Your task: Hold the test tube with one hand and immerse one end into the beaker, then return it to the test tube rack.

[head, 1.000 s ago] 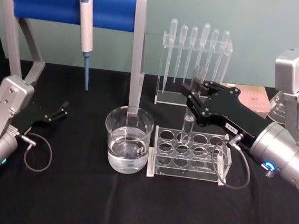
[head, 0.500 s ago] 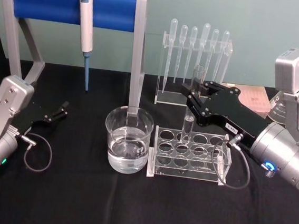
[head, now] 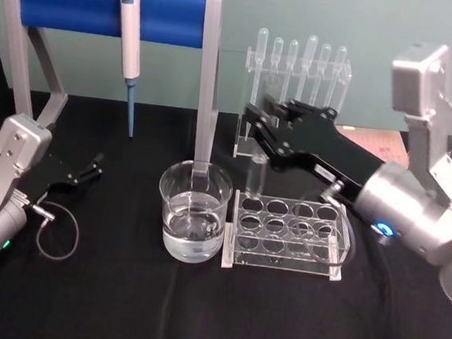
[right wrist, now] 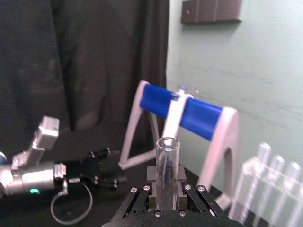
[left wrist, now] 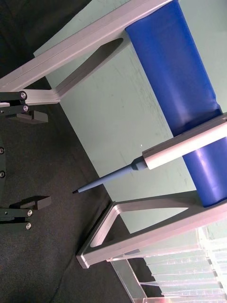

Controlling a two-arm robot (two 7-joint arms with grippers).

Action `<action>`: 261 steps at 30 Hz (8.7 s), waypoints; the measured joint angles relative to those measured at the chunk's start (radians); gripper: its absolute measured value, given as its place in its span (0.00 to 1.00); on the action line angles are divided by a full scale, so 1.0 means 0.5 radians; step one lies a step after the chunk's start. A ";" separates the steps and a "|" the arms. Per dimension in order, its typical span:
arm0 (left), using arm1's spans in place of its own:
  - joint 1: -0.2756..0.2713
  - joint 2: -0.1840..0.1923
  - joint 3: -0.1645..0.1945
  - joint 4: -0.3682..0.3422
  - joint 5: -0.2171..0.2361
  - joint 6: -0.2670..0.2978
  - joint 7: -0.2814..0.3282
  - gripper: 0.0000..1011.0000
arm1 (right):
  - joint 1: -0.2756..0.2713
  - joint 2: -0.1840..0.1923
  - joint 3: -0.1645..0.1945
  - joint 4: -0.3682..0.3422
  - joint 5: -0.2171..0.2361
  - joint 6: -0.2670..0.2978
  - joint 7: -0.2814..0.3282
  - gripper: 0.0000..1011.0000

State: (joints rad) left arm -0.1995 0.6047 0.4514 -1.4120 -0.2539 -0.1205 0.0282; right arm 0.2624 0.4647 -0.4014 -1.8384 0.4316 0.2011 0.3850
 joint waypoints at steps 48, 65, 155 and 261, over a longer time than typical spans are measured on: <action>0.000 0.000 0.000 0.000 0.000 0.000 0.000 0.99 | 0.154 -0.368 -0.300 0.774 -0.182 -0.396 0.140 0.22; 0.000 0.000 0.000 0.000 0.000 0.000 0.000 0.99 | 0.157 -0.366 -0.302 0.774 -0.181 -0.396 0.139 0.22; 0.000 0.000 0.000 0.000 0.000 0.000 0.000 0.99 | 0.158 -0.366 -0.302 0.774 -0.181 -0.393 0.138 0.22; 0.000 0.000 0.000 0.000 0.000 0.000 0.000 0.99 | 0.158 -0.366 -0.302 0.774 -0.181 -0.393 0.138 0.22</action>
State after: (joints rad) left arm -0.1996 0.6047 0.4514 -1.4120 -0.2539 -0.1205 0.0283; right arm 0.3414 0.2819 -0.5524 -1.4512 0.3411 0.0044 0.4540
